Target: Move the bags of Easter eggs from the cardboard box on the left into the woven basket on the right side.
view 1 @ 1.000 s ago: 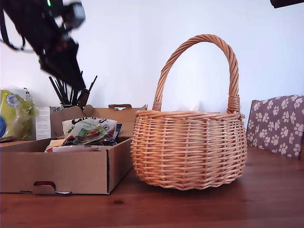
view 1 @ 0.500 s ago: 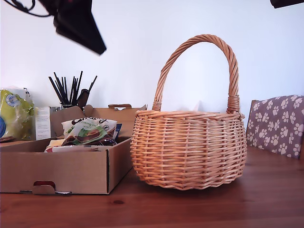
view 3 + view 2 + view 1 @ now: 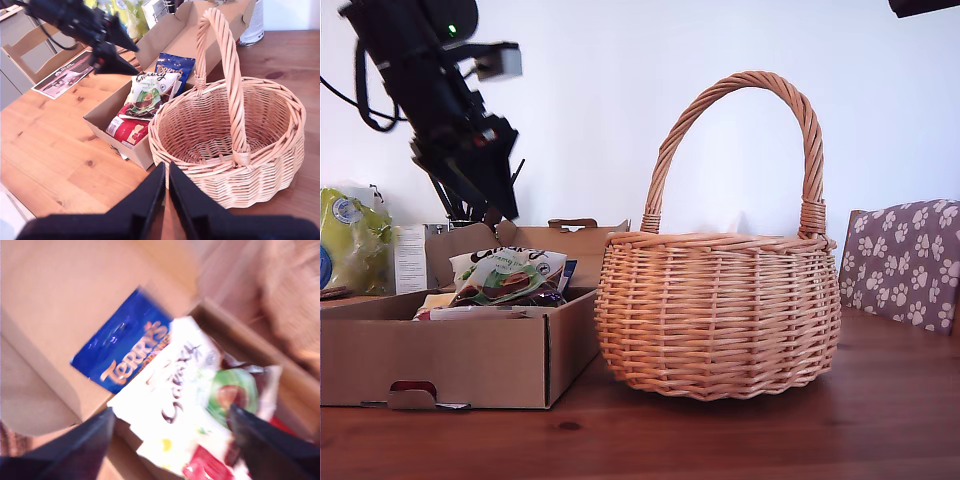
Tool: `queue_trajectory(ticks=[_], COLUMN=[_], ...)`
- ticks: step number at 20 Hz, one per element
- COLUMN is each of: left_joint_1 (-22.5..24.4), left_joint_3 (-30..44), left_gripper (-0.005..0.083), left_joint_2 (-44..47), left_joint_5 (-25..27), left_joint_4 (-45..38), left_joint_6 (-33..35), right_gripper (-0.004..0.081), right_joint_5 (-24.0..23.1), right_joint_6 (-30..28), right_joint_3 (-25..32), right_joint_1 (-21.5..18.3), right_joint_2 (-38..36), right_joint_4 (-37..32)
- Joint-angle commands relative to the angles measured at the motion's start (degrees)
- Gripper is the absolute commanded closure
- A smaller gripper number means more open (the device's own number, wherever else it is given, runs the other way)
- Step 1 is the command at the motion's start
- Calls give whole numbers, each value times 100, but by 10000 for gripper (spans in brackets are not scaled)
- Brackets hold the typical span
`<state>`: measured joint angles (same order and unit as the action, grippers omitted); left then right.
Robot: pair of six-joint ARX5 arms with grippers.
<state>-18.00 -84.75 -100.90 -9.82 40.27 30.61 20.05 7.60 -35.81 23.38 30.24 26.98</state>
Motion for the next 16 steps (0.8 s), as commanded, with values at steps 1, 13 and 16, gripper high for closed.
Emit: queue_trajectory(ticks=[1,13,16], left_joint_1=[20,52,52], left_joint_3=[50,50,50], left_gripper=[6,27,304], left_joint_2=[-315,-1196,-1196], left_joint_5=[-44,-46,-17], left_joint_4=[-46,195,262], left_joint_6=[87,85,87], right_gripper=[783,783,783], right_joint_5=[-7,-7,-7], right_joint_6=[-39,-52,-55], right_joint_3=[-63,-63,-63], right_joint_1=[24,24,24], right_joint_2=[-2,-2,-2], right_joint_4=[-55,-55,-55])
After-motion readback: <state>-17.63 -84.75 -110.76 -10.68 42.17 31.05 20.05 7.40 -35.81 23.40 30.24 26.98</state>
